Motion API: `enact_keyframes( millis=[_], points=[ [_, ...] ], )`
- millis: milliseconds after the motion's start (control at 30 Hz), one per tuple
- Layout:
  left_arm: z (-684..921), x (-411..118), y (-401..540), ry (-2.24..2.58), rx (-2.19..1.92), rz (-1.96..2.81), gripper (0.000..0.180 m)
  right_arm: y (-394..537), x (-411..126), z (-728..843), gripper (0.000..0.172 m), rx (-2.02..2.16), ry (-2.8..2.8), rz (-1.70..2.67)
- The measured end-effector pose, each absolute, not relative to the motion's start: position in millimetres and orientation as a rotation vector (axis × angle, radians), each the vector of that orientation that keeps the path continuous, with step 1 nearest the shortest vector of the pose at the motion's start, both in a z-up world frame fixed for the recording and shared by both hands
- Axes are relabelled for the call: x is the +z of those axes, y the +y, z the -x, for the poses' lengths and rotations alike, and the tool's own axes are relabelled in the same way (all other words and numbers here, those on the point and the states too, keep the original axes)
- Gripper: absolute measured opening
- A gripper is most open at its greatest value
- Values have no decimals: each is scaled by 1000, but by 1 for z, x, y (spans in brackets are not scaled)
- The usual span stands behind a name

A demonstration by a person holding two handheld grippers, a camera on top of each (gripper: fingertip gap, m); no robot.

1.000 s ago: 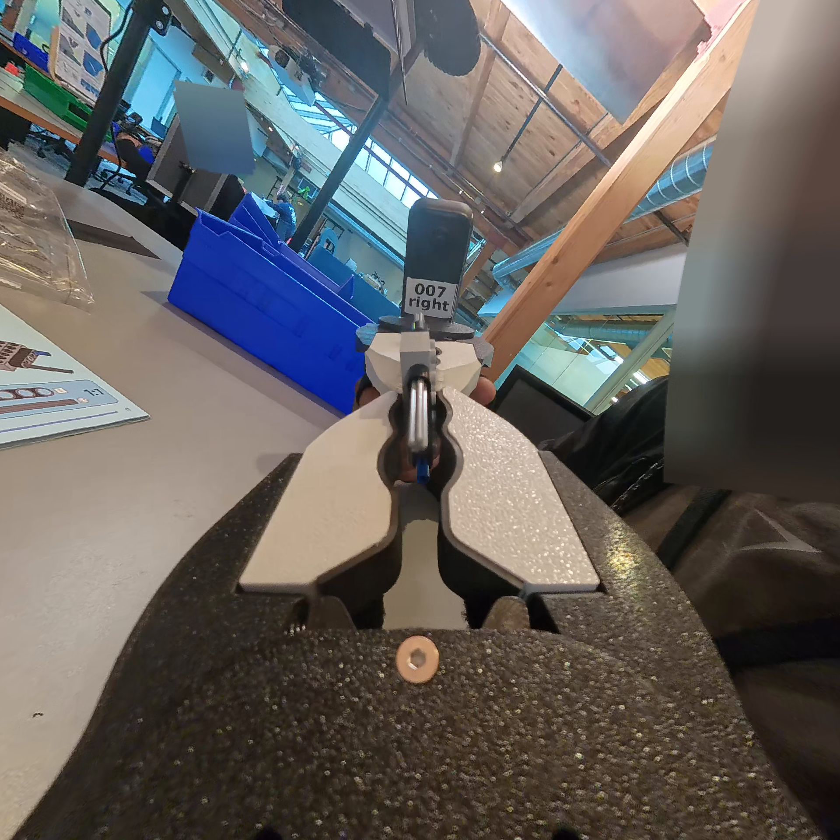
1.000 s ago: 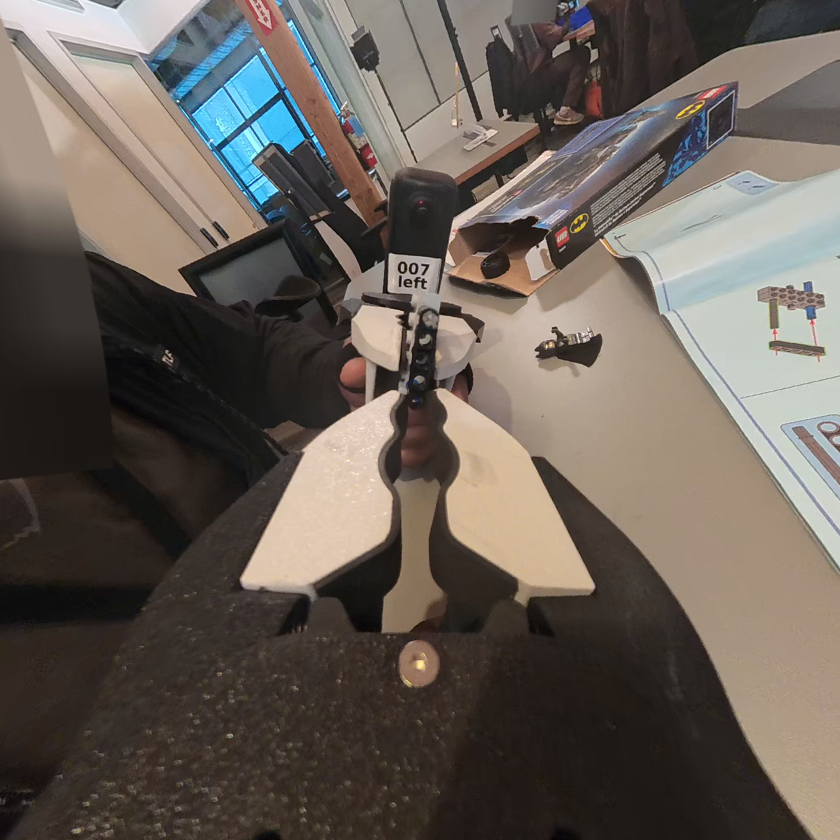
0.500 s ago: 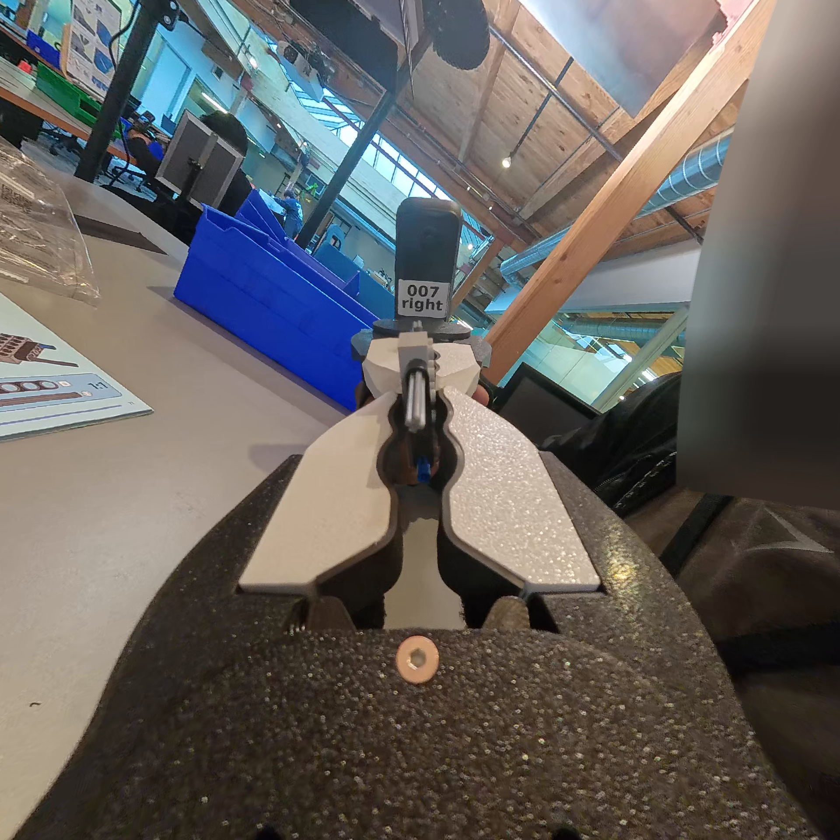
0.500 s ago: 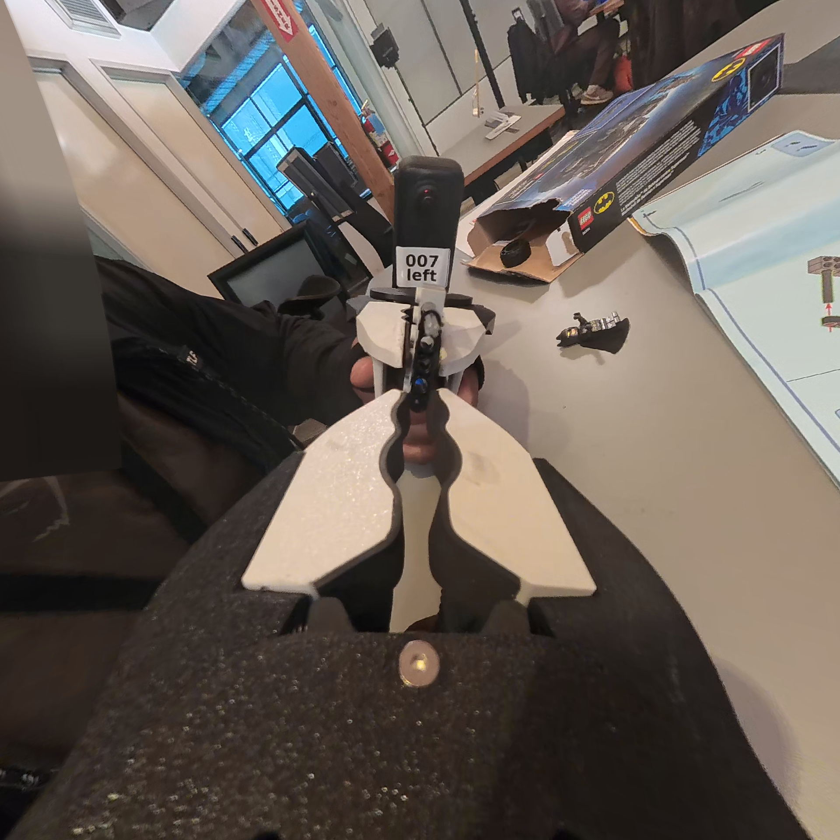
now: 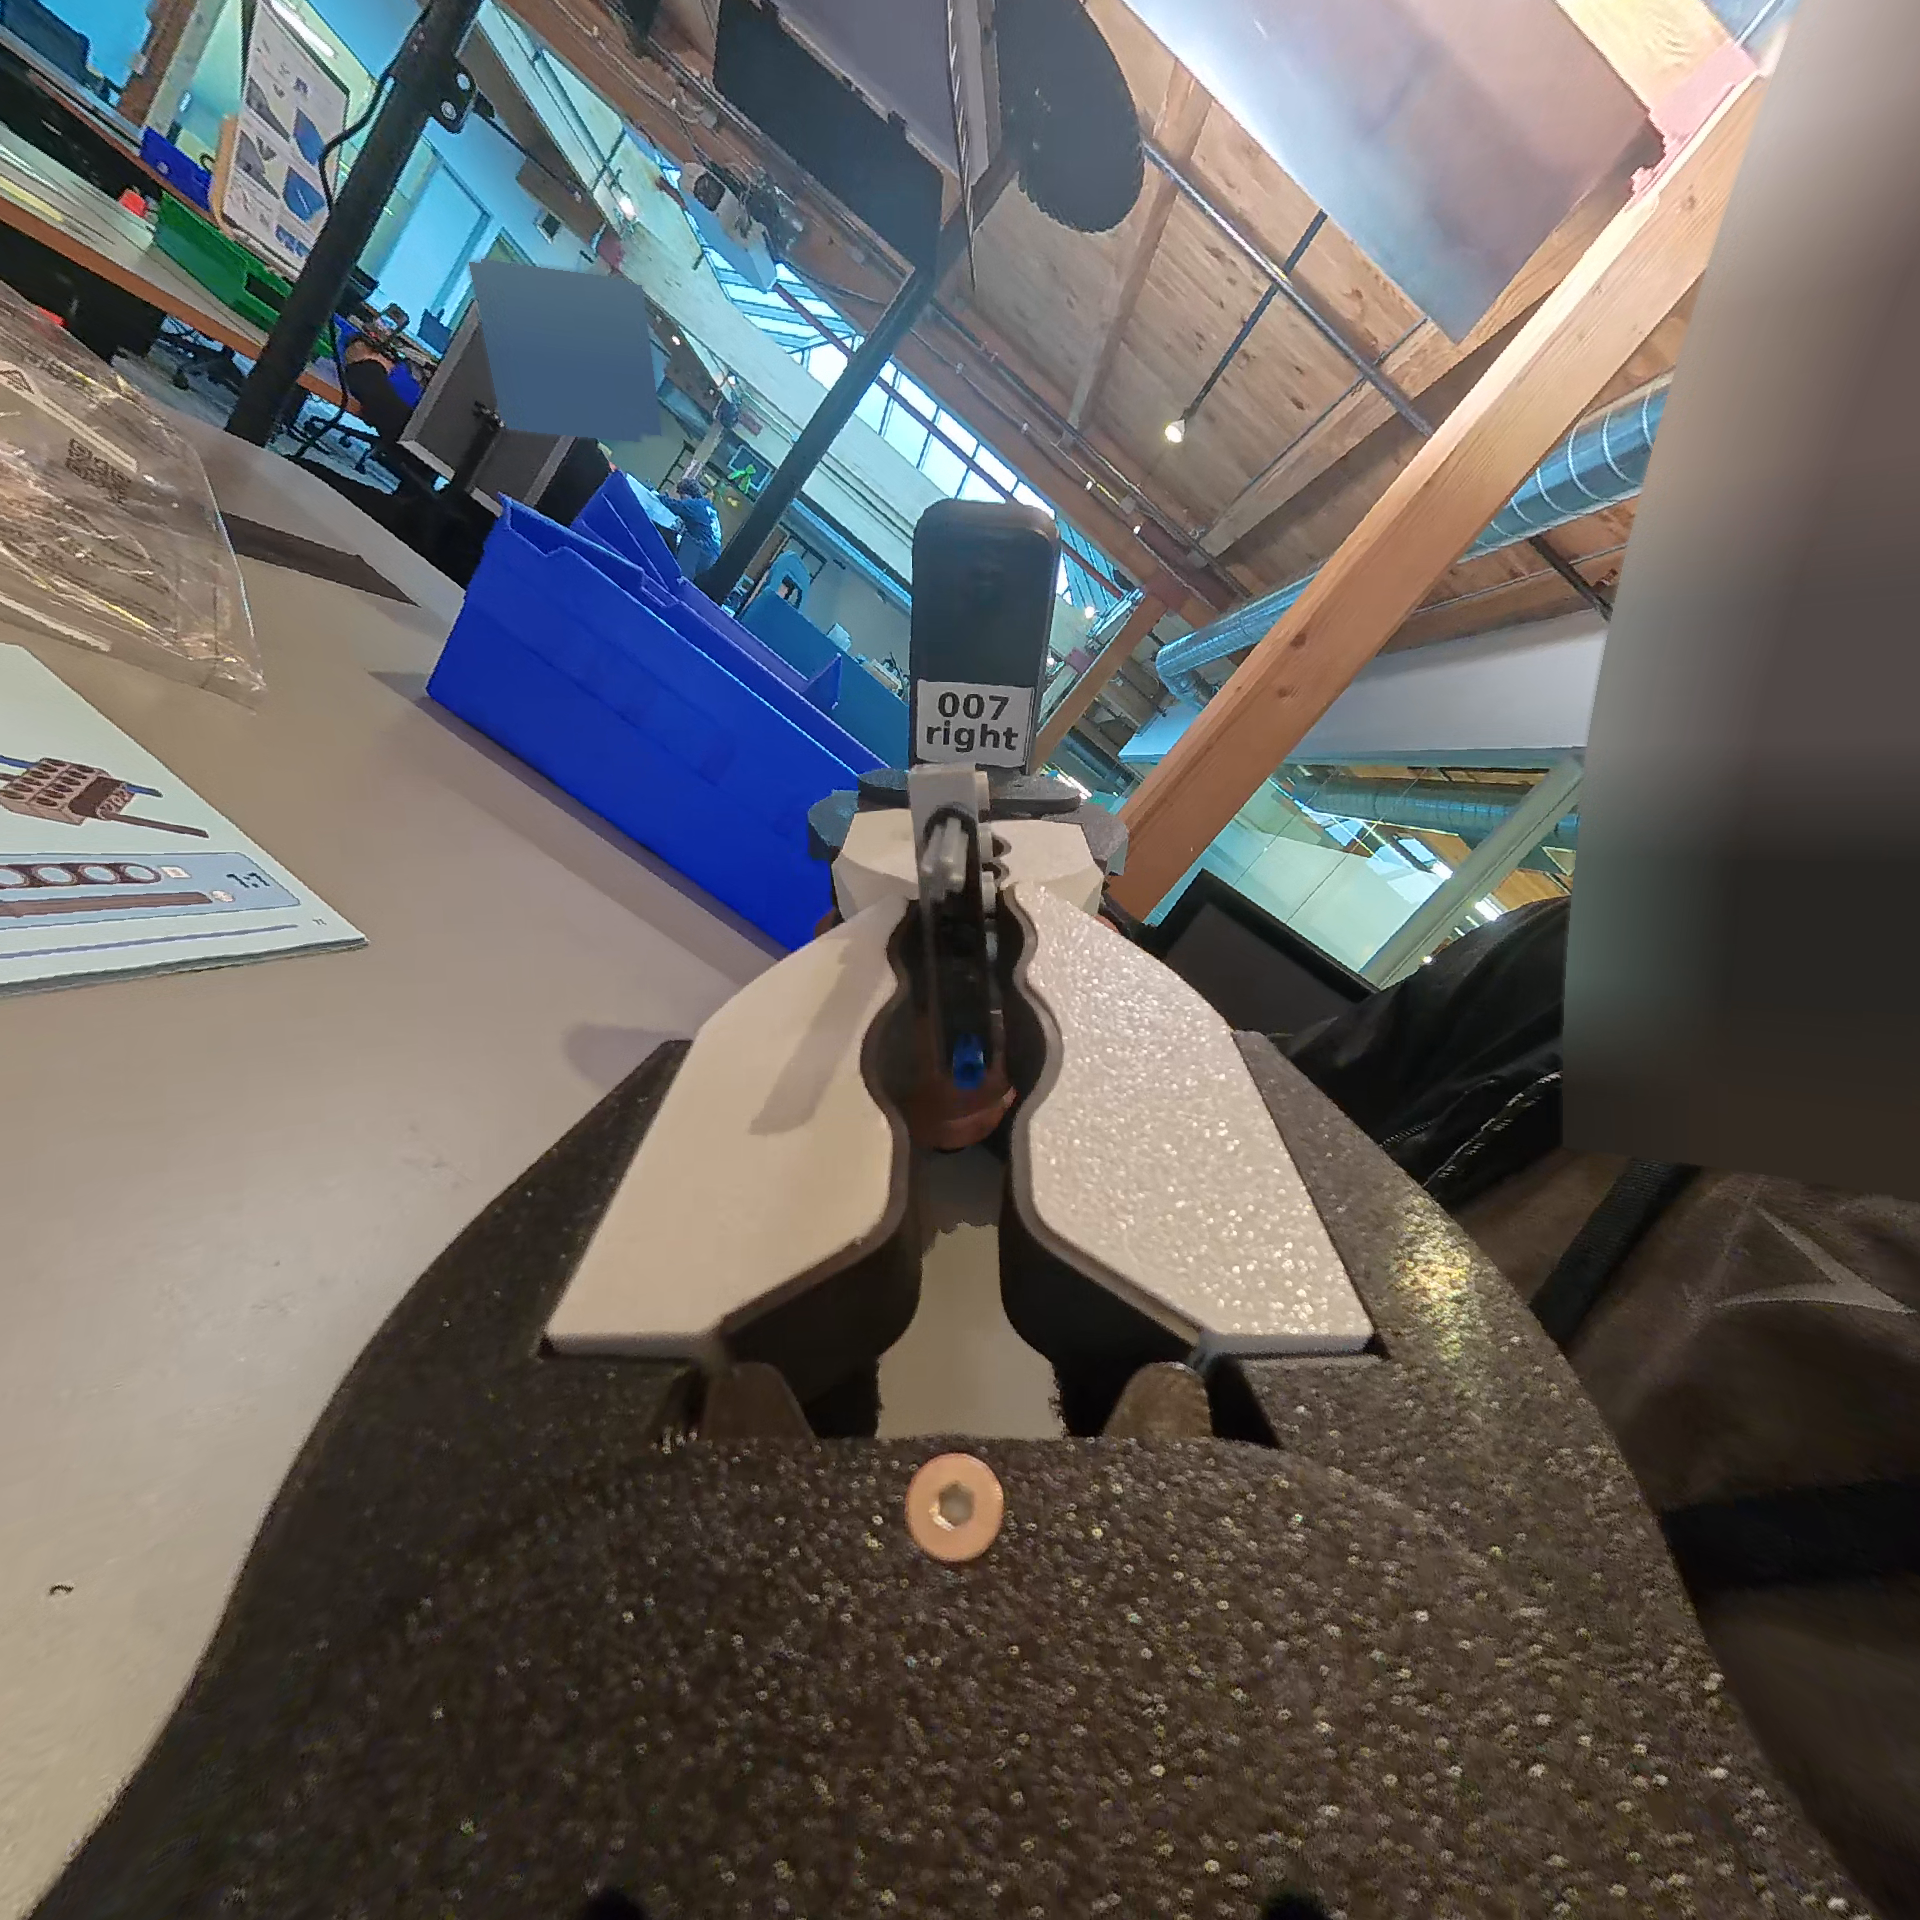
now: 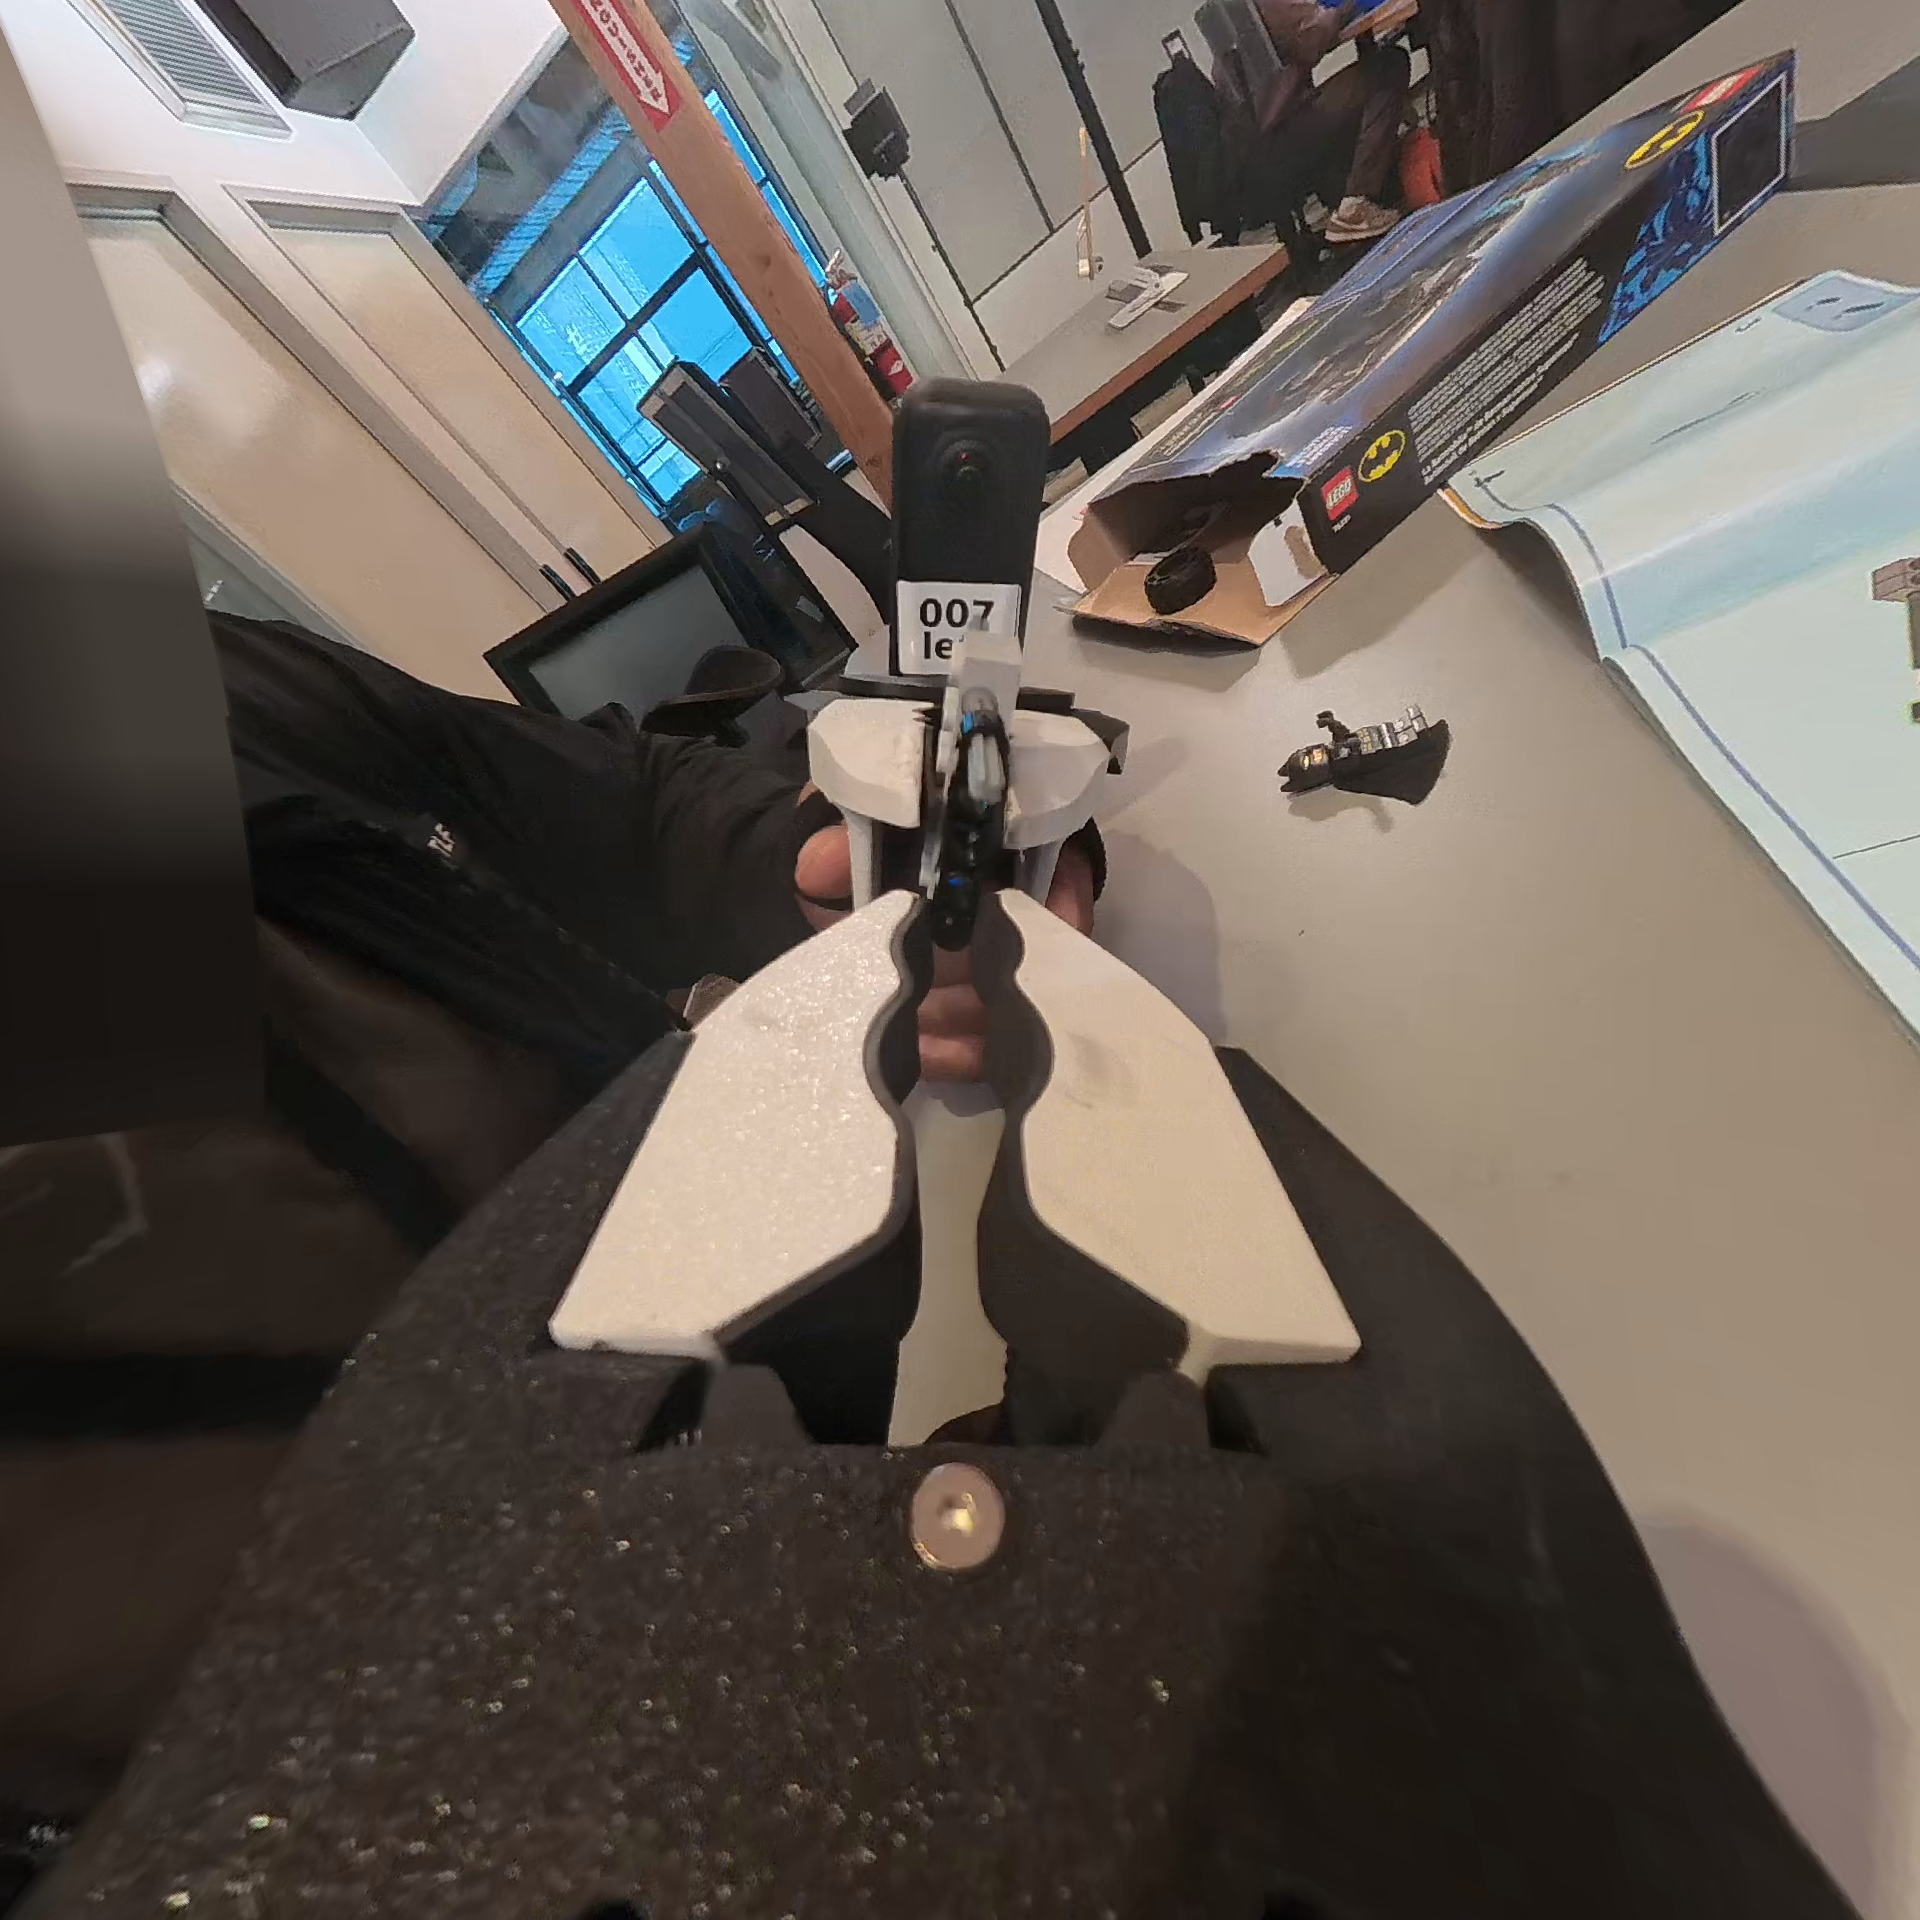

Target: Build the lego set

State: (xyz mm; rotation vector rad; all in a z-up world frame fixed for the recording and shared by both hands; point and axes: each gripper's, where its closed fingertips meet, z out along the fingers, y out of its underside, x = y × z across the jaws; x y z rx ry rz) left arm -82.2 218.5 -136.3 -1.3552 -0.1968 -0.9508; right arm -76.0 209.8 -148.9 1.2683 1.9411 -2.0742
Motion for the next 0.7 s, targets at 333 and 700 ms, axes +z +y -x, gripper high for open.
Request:
enact_keyframes(
  millis=[333, 700],
  points=[
    [89, -135, 221, -259, -1010, 1312, 12, 211, -147, 84, 8, -2122, 1963, -1342],
    [124, -128, 219, -478, -1164, 996, 12, 232, -132, 101, 36, -2418, 2417, -1531]
  ],
)
